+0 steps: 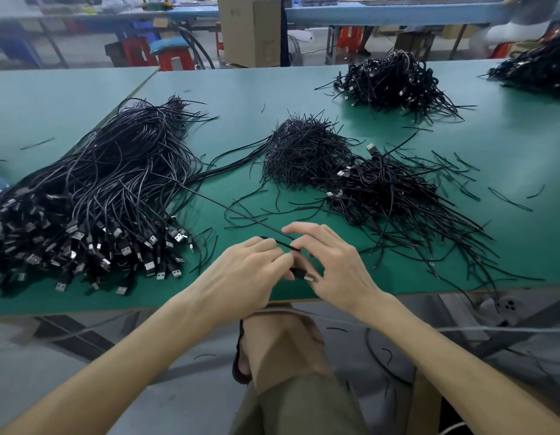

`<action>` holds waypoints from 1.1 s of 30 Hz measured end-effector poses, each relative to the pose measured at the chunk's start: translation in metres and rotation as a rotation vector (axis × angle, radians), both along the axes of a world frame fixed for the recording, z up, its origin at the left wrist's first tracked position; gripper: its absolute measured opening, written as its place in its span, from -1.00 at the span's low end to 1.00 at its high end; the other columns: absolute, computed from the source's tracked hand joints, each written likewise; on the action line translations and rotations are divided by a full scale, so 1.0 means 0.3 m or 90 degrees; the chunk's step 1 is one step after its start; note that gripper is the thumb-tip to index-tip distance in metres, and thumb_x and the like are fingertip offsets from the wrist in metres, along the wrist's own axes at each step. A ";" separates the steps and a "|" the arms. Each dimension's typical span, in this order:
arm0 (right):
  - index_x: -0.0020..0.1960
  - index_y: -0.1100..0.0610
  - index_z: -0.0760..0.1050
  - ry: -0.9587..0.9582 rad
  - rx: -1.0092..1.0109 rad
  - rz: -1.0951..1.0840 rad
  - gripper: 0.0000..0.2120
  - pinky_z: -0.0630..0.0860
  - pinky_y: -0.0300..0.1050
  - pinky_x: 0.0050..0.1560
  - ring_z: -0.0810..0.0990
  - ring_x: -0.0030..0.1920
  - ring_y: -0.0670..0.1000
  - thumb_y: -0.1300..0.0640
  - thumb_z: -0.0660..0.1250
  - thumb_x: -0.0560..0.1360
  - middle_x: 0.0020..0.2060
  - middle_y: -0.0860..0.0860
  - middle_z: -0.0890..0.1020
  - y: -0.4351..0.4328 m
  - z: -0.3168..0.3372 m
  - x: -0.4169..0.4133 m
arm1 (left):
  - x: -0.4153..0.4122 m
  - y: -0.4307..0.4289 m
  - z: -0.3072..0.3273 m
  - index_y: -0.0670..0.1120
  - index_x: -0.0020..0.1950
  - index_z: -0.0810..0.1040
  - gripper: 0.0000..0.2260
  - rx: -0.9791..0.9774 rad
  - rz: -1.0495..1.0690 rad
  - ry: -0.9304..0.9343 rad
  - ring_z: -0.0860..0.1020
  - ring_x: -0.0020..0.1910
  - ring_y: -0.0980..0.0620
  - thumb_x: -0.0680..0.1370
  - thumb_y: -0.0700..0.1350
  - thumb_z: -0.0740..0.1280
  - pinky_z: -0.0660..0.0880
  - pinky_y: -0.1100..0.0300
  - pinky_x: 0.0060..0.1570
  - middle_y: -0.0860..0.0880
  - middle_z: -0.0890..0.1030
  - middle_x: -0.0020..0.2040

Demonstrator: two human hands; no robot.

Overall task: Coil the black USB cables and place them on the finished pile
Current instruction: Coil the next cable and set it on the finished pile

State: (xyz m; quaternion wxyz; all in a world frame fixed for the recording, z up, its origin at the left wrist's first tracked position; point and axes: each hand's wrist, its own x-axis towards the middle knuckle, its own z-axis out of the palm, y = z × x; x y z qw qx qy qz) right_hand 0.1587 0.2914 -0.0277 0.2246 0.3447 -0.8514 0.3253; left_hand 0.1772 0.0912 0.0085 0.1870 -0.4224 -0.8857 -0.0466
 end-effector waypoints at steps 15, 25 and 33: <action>0.09 0.24 0.57 0.043 0.007 0.003 -0.85 0.51 0.06 0.09 0.55 0.08 0.11 0.22 0.25 0.66 0.14 0.01 0.62 -0.002 -0.010 -0.004 | -0.036 -0.067 0.013 -0.19 -0.08 0.62 -0.78 0.066 0.067 0.124 0.65 0.04 -0.12 0.65 -0.23 0.21 0.52 0.05 0.14 -0.06 0.69 -0.04; 0.14 0.23 0.55 -0.036 -0.026 0.003 -0.80 0.54 0.13 0.03 0.62 0.04 0.09 0.18 0.18 0.69 0.08 0.02 0.66 0.000 -0.011 0.004 | 0.009 0.075 -0.024 -0.09 0.29 0.62 -0.74 0.467 0.231 -0.223 0.53 -0.10 0.36 0.71 -0.10 0.20 0.41 0.41 -0.07 0.17 0.64 -0.03; 0.11 0.22 0.46 -0.112 -0.095 0.007 -0.87 0.53 -0.02 0.08 0.55 0.17 -0.07 0.19 0.17 0.69 0.29 -0.05 0.51 -0.002 -0.005 0.001 | -0.011 0.122 -0.039 -0.14 0.15 0.65 -0.79 0.409 0.258 -0.106 0.59 0.21 0.07 0.70 -0.11 0.24 0.51 0.19 0.13 0.04 0.64 0.29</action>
